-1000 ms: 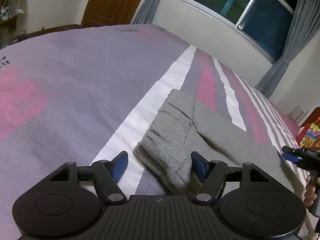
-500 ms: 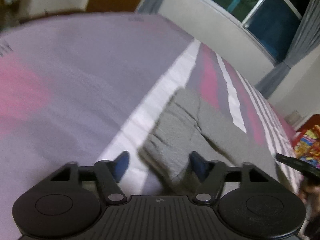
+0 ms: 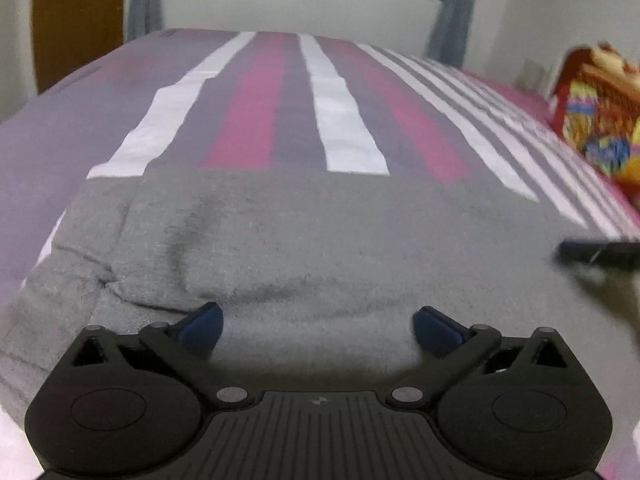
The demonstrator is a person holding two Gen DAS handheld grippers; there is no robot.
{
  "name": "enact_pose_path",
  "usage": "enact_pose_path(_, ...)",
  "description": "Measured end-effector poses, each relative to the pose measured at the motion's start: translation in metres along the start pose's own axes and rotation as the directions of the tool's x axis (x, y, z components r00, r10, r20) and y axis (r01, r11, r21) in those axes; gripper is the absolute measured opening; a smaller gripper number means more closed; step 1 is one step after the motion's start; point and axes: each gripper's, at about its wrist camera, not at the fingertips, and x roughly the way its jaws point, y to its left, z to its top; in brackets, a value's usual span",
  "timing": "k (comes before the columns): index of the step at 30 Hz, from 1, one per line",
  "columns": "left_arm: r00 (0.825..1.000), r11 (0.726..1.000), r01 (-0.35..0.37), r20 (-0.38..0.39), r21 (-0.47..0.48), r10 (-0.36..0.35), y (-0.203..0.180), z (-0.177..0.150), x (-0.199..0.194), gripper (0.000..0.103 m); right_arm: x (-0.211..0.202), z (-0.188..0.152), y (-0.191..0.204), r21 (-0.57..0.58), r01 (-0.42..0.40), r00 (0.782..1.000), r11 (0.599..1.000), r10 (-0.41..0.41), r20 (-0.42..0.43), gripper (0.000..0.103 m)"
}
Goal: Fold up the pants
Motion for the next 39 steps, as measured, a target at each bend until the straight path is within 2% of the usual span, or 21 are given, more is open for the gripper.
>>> enact_pose_path(4,1.000,1.000,0.020,0.002,0.004,-0.020,0.007,-0.007,-0.014,0.103,-0.063,-0.021,-0.090,0.114,0.109,0.993,0.988,-0.113,0.034,0.031)
enact_pose_path(6,1.000,1.000,0.023,0.002,-0.006,-0.023,0.009,-0.008,-0.019,0.103,-0.097,-0.036,-0.139,0.212,0.186,0.978,0.959,-0.201,0.048,0.031)
enact_pose_path(9,1.000,1.000,0.014,0.006,-0.021,-0.013,0.003,-0.010,-0.026,0.103,-0.152,-0.060,-0.206,0.349,0.297,0.939,0.889,-0.339,0.064,0.030)
enact_pose_path(11,1.000,0.999,0.003,0.017,-0.033,-0.003,-0.001,-0.010,-0.032,0.103,-0.185,-0.073,-0.240,0.433,0.364,0.905,0.825,-0.424,0.047,0.025)
enact_pose_path(12,1.000,0.999,0.011,0.029,-0.049,-0.009,-0.003,-0.013,-0.039,0.103,-0.202,-0.078,-0.251,0.478,0.398,0.882,0.783,-0.470,0.037,0.026)
enact_pose_path(13,0.998,0.997,0.027,0.051,-0.072,-0.023,-0.004,-0.017,-0.047,0.103,-0.224,-0.083,-0.256,0.523,0.419,0.854,0.742,-0.518,0.051,0.037)
enact_pose_path(14,0.997,0.995,0.044,0.070,-0.087,-0.038,-0.004,-0.021,-0.054,0.103,-0.246,-0.091,-0.258,0.555,0.390,0.844,0.735,-0.526,0.103,0.037)
enact_pose_path(16,0.994,0.994,0.052,0.097,-0.099,-0.042,-0.006,-0.032,-0.068,0.103,-0.287,-0.111,-0.262,0.613,0.297,0.844,0.732,-0.501,0.190,0.037)
enact_pose_path(18,0.994,0.991,0.046,0.104,-0.122,-0.034,-0.003,-0.045,-0.078,0.103,-0.316,-0.137,-0.265,0.662,0.244,0.839,0.709,-0.496,0.222,0.037)
enact_pose_path(20,0.997,0.987,0.024,0.082,-0.158,-0.011,0.002,-0.058,-0.079,0.102,-0.334,-0.165,-0.268,0.713,0.182,0.846,0.677,-0.478,0.237,0.036)
enact_pose_path(26,0.998,0.990,-0.039,0.052,-0.137,0.046,-0.005,-0.065,-0.072,0.103,-0.335,-0.225,-0.276,0.828,0.045,0.872,0.558,-0.426,0.240,0.036)
enact_pose_path(28,0.997,0.988,-0.057,0.046,-0.143,0.064,-0.006,-0.064,-0.068,0.103,-0.327,-0.234,-0.279,0.849,0.025,0.865,0.527,-0.437,0.246,0.031)
enact_pose_path(30,0.996,0.987,-0.069,0.045,-0.145,0.076,-0.008,-0.062,-0.065,0.103,-0.326,-0.238,-0.275,0.852,-0.011,0.848,0.523,-0.447,0.286,0.030)
enact_pose_path(31,0.996,0.987,-0.074,0.046,-0.144,0.082,-0.009,-0.062,-0.064,0.103,-0.323,-0.236,-0.276,0.851,-0.015,0.846,0.524,-0.448,0.291,0.030)
enact_pose_path(33,0.995,0.986,-0.081,0.048,-0.146,0.089,-0.010,-0.063,-0.063,0.103,-0.314,-0.229,-0.281,0.853,0.016,0.859,0.522,-0.444,0.256,0.030)
enact_pose_path(34,0.995,0.986,-0.083,0.050,-0.146,0.091,-0.010,-0.063,-0.063,0.103,-0.310,-0.223,-0.284,0.856,0.045,0.866,0.515,-0.447,0.224,0.022)
enact_pose_path(35,0.994,0.986,-0.084,0.052,-0.147,0.092,-0.011,-0.064,-0.063,0.103,-0.310,-0.219,-0.282,0.851,0.067,0.860,0.521,-0.462,0.215,0.018)
enact_pose_path(38,0.994,0.985,-0.085,0.059,-0.148,0.094,-0.011,-0.065,-0.062,0.103,-0.319,-0.208,-0.268,0.798,0.101,0.826,0.594,-0.497,0.266,0.014)
enact_pose_path(39,0.994,0.985,-0.085,0.061,-0.147,0.095,-0.011,-0.065,-0.062,0.103,-0.319,-0.205,-0.266,0.784,0.126,0.822,0.608,-0.506,0.261,0.014)
